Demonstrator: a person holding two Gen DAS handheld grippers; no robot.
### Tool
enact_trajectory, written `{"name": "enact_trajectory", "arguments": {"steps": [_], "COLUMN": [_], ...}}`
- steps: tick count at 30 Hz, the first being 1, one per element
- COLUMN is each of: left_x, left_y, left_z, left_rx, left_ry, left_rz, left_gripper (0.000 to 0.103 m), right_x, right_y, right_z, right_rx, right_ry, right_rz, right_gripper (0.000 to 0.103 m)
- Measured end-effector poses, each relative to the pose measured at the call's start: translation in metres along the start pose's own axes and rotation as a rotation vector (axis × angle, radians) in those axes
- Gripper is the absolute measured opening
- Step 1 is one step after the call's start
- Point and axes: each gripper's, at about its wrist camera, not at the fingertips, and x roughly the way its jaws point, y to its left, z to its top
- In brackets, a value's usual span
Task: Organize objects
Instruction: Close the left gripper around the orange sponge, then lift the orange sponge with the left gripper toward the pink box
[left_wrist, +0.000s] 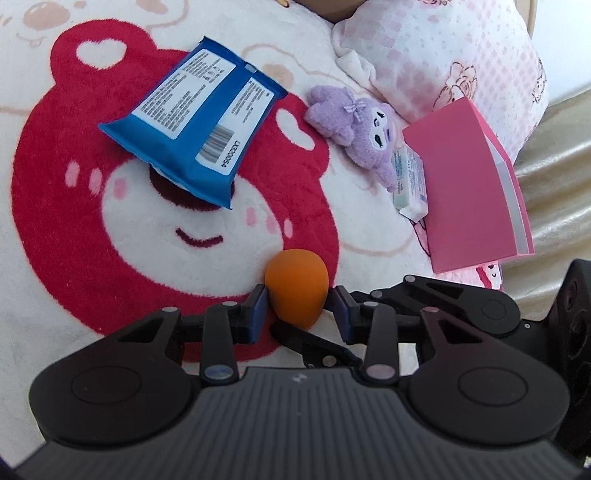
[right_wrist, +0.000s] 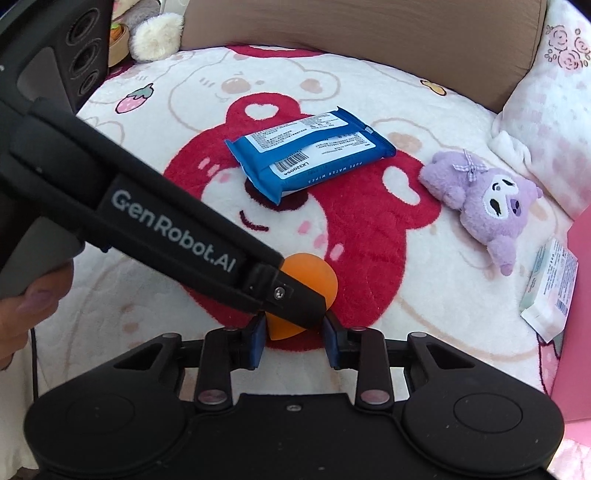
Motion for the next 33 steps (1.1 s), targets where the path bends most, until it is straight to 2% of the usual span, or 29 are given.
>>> {"name": "enact_trajectory", "arguments": {"steps": [4,9,15,20,26,33], "left_x": [-0.001,-0.006,-0.013,-0.025,-0.032,-0.040], "left_y": [-0.002,-0.003,-0.013,-0.014,-0.031,-0.045], "left_z": [0.000,0.001,0.001,0.004,0.000,-0.005], "left_rx": [0.015,-0.002,0.039,0.039,0.095,0.111], "left_ry": [0.002,0.004,0.011,0.029,0.033,0.043], "left_rz": [-0.008,-0.033,-0.029,-0.061,-0.034,-0.056], "left_gripper": [0.036,0.036,0.036,0.036,0.036,0.036], "right_x": [-0.002,-0.009,-0.020,-0.033,-0.044,-0.061], "right_y": [0.000,0.012,0.007,0.012,0.009,0.005], "right_z": [0.001,0.000,-0.001,-0.005,-0.005,-0.011], "right_rx": [0.010,-0.098,-0.097,-0.118,-0.100,-0.092], "right_ry": [-0.005,-0.037,-0.054,-0.075,-0.078,-0.078], "right_rz": [-0.003,-0.058,-0.054,-0.049,-0.032,-0.025], "right_gripper": [0.036,0.036,0.036,0.036,0.036,0.036]}}
